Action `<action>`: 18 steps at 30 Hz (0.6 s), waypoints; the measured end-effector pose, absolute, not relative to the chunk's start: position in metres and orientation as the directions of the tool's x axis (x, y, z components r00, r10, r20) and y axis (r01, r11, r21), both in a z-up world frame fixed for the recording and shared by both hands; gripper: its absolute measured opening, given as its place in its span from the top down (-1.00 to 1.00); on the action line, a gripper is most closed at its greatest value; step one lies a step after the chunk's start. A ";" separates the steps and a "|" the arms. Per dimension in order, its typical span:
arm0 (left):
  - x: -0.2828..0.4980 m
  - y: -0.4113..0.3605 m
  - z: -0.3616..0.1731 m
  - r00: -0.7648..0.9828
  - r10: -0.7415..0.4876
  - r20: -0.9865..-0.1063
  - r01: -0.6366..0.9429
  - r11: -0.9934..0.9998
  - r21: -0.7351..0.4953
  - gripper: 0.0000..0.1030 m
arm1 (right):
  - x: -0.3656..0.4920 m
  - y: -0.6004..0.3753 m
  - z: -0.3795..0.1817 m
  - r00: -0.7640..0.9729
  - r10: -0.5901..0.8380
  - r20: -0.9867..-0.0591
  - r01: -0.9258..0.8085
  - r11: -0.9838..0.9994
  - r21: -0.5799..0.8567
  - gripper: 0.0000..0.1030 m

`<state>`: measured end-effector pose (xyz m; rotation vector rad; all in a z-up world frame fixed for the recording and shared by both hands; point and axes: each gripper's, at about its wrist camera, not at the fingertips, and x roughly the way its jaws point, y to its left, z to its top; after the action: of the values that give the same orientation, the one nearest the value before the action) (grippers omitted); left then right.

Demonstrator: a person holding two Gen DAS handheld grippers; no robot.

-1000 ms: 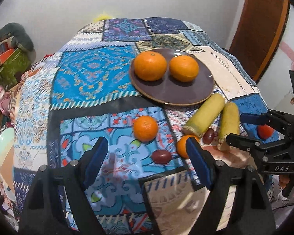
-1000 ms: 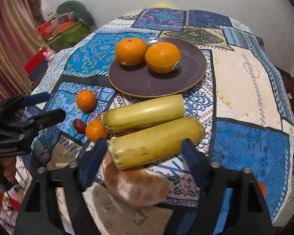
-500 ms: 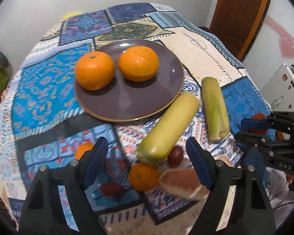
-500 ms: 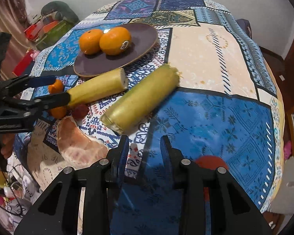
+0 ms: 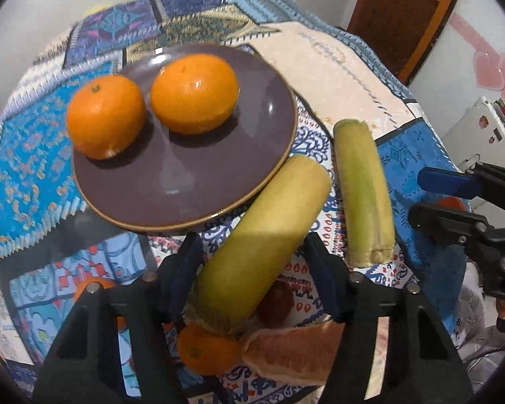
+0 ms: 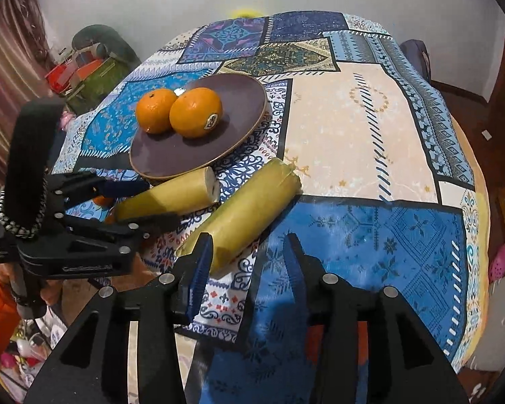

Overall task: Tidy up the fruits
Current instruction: 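Grasp a yellow corn cob with the right tool, then grasp the other corn cob with the left tool while the right tool lifts its cob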

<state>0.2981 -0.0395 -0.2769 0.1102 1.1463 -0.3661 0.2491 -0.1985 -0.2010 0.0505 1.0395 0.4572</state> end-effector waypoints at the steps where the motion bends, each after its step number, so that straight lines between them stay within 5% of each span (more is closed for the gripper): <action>1: 0.299 -0.039 -0.278 0.361 -0.235 -0.902 0.339 0.935 -0.108 -0.22 | 0.250 -0.199 -0.202 0.419 0.397 -0.817 -0.338 0.903 0.266 0.14; 18: 0.285 -0.036 -0.274 0.381 -0.261 -0.887 0.363 0.925 -0.116 0.00 | 0.278 -0.181 -0.220 0.404 0.388 -0.828 -0.295 0.912 0.284 -0.08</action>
<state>0.2854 -0.0362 -0.2739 0.1027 1.1106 -0.3989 0.2778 -0.1807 -0.2202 0.0977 1.0711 0.4319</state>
